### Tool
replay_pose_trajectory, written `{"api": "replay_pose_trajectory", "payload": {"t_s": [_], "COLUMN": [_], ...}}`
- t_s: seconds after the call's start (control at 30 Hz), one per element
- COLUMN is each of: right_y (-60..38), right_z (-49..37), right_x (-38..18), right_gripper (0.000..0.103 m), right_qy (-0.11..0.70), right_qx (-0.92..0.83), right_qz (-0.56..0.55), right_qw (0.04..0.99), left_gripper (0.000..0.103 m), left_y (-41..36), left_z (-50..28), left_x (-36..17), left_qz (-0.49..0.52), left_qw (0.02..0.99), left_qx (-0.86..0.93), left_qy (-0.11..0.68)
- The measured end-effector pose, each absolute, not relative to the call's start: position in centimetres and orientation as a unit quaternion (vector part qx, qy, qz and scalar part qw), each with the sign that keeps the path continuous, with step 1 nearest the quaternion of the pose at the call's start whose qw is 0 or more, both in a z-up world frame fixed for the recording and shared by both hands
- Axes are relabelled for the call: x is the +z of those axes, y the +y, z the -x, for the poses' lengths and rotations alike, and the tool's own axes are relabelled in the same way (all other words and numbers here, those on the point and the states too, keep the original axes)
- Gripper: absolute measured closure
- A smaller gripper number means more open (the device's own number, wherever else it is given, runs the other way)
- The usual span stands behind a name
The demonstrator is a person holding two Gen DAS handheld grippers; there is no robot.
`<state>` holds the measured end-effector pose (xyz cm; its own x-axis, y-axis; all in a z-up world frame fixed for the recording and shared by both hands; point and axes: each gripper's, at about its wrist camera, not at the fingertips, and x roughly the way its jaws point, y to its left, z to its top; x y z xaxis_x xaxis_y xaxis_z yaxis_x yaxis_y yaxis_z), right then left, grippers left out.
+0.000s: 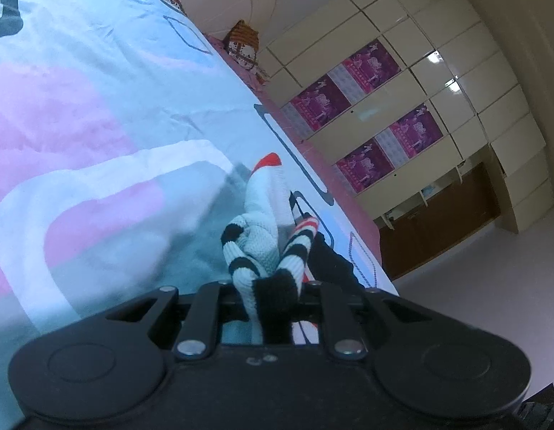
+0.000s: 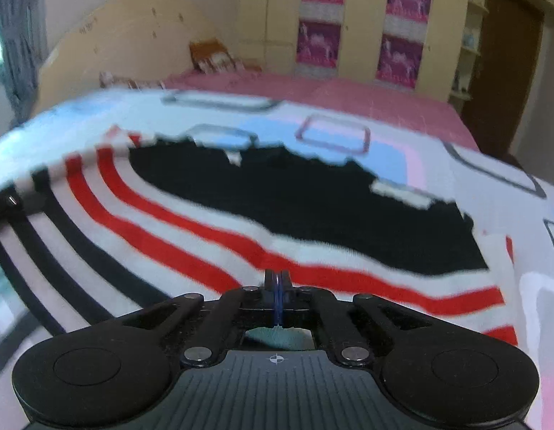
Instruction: Fold small clothes
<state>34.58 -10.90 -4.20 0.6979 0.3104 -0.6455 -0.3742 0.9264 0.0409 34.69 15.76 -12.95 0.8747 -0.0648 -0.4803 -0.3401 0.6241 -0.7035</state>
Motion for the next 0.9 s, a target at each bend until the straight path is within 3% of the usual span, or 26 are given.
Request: {"api": "replay_pose_trajectory", "payload": {"t_s": [0.07, 0.5, 0.9], "right_y": [-10.5, -11.7, -23.2], "right_z": [-35.3, -35.9, -35.2], "right_x": [-5.3, -5.7, -1.6], "right_gripper": [0.103, 0.103, 0.103], "right_qy": [0.373, 0.38, 0.358], "right_qx": [0.185, 0.194, 0.188], "right_qz": [0.052, 0.017, -0.15], "right_qw": [0.908, 0.904, 0.902], "left_gripper": [0.088, 0.089, 0.089], "left_y": [15.6, 12.3, -4.6], "left_z": [-34.7, -36.0, -40.6], "left_x": [-12.7, -9.1, -4.7], "left_qz": [0.422, 0.371, 0.229], "left_qw": [0.871, 0.898, 0.926], "left_qx": [0.079, 0.04, -0.083], "left_qy": [0.238, 0.233, 0.289]}}
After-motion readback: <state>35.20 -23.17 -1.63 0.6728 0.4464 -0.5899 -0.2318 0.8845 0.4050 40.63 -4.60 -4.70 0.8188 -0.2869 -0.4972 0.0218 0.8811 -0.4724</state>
